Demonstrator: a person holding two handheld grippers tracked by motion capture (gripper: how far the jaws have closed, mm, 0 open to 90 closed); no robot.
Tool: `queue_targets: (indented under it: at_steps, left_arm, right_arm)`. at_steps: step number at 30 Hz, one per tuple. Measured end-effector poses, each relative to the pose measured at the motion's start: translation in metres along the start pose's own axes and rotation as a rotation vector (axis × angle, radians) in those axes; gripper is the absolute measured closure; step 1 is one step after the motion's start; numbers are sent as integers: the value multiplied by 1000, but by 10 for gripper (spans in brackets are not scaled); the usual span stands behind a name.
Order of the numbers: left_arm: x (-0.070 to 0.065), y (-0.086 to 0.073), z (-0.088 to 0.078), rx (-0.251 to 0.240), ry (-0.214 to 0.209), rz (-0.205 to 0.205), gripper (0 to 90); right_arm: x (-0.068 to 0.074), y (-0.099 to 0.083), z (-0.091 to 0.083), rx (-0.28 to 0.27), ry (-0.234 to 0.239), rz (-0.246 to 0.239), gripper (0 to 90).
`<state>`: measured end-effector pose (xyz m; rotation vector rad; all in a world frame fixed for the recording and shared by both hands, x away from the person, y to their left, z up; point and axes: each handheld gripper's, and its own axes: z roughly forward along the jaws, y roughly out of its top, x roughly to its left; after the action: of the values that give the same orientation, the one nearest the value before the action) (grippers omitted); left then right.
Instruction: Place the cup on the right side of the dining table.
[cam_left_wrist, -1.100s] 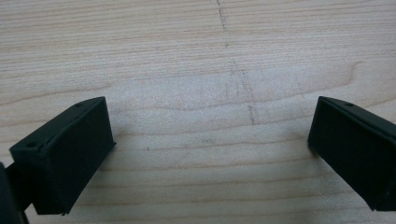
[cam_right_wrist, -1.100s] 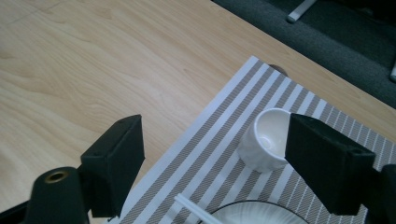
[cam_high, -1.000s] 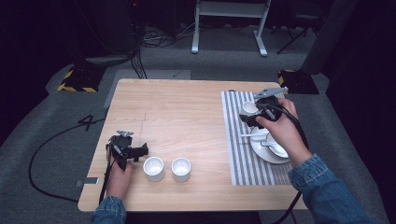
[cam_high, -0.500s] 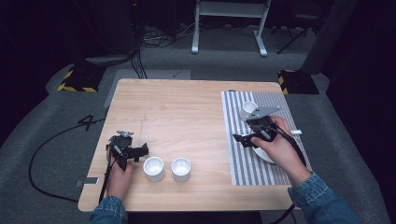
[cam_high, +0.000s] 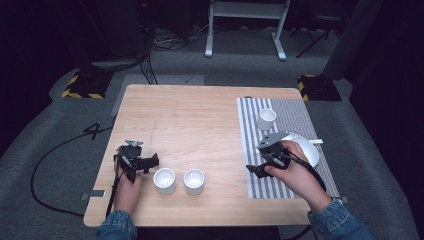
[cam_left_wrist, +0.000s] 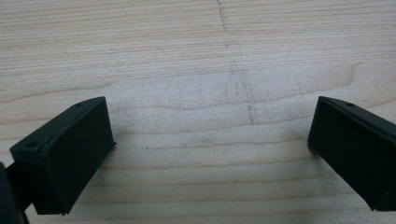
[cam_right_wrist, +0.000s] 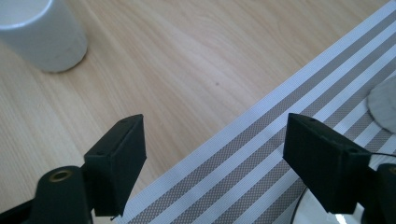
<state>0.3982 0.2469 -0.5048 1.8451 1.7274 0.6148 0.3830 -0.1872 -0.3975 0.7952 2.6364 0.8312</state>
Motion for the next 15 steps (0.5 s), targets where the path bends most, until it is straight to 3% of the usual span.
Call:
queue_targets:
  at_steps: [11,15]
  left_arm:
    - [0,0,0,0,0,0,3]
    - [0,0,0,0,0,0,2]
  right_arm:
    - [15,-19,15,9,2,-10,196]
    - [18,-29,21,-5,17,14,196]
